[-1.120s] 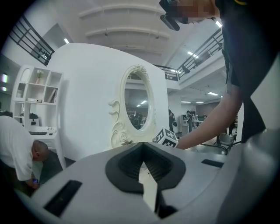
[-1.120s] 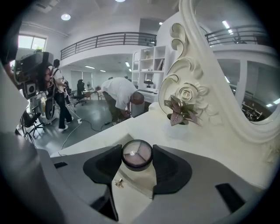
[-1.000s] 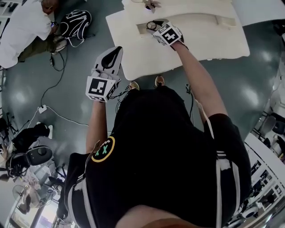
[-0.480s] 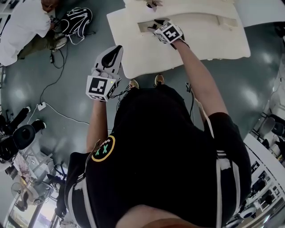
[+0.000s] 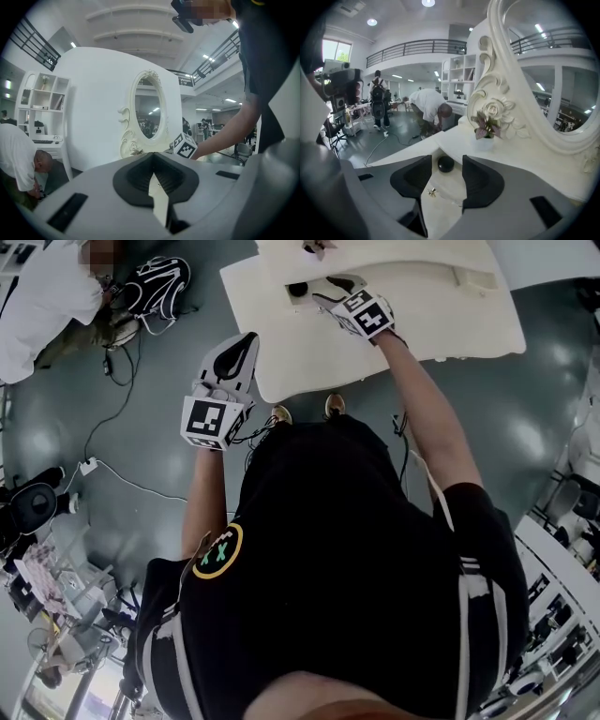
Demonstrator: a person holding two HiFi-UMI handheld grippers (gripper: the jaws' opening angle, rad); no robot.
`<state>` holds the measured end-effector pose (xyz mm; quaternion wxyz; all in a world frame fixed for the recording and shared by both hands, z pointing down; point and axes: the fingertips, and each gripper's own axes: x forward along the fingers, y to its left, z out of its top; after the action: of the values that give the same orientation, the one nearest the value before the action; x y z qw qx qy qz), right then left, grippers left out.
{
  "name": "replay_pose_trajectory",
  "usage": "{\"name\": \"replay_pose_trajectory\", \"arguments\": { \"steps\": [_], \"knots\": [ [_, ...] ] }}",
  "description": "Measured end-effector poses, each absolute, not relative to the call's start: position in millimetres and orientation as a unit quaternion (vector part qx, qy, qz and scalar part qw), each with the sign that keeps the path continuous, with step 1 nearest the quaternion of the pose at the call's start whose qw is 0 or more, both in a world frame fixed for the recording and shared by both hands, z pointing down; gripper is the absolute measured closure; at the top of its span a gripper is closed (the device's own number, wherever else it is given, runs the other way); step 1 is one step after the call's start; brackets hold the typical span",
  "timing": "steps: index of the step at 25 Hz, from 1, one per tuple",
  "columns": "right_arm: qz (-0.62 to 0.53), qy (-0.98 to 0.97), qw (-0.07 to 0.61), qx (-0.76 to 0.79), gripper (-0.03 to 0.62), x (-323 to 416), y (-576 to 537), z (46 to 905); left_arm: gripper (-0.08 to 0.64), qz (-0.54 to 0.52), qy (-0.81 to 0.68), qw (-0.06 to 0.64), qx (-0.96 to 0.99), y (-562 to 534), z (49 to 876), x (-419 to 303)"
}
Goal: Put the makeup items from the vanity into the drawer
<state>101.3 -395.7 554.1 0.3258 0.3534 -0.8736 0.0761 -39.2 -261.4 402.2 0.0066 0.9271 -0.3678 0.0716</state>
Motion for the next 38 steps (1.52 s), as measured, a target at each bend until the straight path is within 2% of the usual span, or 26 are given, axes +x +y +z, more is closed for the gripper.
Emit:
{"name": "replay_pose_trajectory", "arguments": {
  "steps": [6,15,22,38],
  "knots": [
    [0.026,-0.902,0.215,0.374,0.455,91.1,-353.7,466.9,0.540,0.070,-0.368,0.002,0.927,-265.0,398.9,-39.7],
    [-0.028,-0.924,0.115,0.363,0.541,63.9,-295.9,379.1,0.540,0.066,-0.369,-0.007,0.927,-269.5,388.0,-37.4],
    [-0.051,-0.938,0.078,0.334,0.566,31.0,-270.5,354.6,0.540,0.062,-0.369,-0.012,0.927,-269.6,386.4,-39.6],
    [-0.049,-0.943,0.090,0.318,0.572,0.7,-257.6,361.4,0.540,0.060,-0.359,-0.014,0.931,-262.9,384.3,-38.6]
  ]
}}
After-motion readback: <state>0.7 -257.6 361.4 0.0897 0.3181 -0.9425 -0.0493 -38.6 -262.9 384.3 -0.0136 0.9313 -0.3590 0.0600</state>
